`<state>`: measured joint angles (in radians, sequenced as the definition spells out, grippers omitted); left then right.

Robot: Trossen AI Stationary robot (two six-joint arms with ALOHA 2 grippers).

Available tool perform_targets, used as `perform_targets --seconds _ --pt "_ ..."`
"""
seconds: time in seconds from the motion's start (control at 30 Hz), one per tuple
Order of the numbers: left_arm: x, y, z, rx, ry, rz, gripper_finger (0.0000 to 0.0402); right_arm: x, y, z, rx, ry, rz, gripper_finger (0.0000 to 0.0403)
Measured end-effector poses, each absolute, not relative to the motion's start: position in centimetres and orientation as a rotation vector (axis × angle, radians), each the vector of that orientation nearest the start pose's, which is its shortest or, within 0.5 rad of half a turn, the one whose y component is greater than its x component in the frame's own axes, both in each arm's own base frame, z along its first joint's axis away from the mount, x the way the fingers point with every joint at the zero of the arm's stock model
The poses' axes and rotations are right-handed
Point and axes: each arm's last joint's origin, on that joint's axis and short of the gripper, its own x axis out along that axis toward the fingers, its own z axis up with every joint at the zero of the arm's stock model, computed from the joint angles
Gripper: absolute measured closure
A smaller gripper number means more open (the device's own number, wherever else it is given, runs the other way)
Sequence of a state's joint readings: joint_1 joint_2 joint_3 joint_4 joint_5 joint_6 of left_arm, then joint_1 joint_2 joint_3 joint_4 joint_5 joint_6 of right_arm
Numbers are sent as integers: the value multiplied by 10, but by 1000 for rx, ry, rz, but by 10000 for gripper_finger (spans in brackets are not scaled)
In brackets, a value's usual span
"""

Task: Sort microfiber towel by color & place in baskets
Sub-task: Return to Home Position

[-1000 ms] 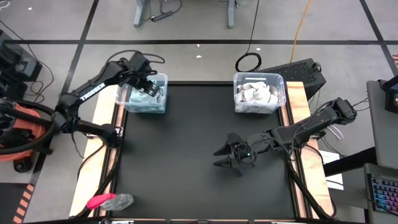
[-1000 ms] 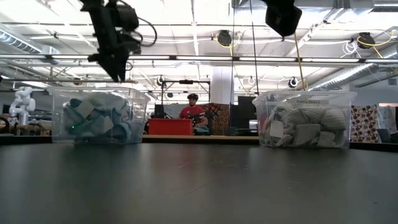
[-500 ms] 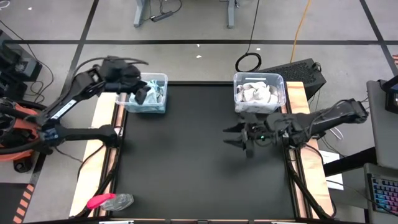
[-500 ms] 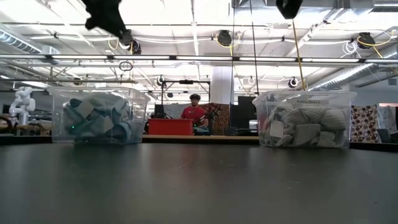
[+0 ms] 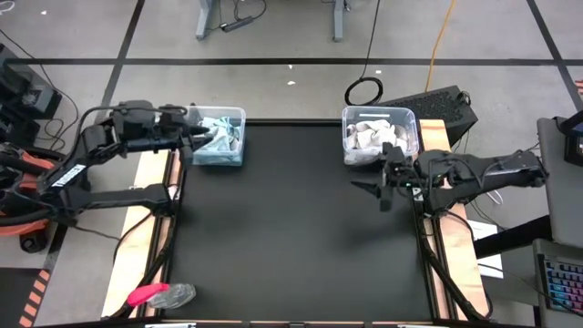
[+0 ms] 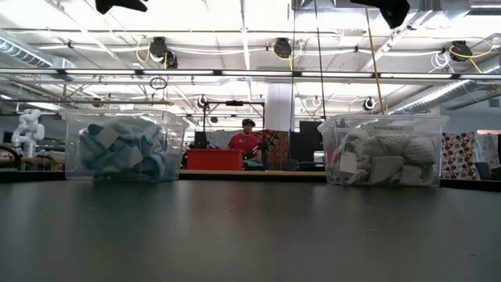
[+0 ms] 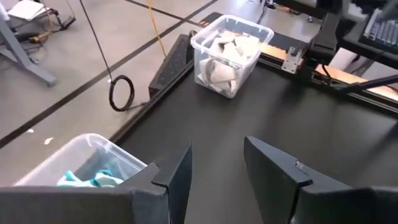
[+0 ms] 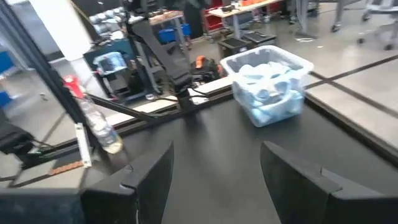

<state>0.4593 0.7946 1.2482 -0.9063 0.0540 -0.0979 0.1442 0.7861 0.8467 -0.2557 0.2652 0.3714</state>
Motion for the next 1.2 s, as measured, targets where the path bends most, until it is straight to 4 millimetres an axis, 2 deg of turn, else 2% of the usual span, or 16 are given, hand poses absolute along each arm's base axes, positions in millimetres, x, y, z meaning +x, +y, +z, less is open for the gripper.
perform_targets --seconds 0.2,0.33,0.5,0.83,0.97,1.03,1.2 --pt "104 45 380 -265 375 395 249 150 12 346 301 182 -217 172" --pt "105 41 354 -323 309 374 249 141 9 333 304 177 -255 172" --pt "107 38 322 -395 283 353 249 134 8 306 376 139 -268 172" --pt "118 37 273 -445 228 371 249 125 5 226 516 9 -321 172" --pt "120 37 254 -465 258 398 249 119 2 198 582 -3 -359 172" --pt "118 37 250 -466 256 435 249 116 1 188 605 -10 -367 172" --pt "100 36 256 -419 140 538 249 108 -3 180 619 -72 -403 180"
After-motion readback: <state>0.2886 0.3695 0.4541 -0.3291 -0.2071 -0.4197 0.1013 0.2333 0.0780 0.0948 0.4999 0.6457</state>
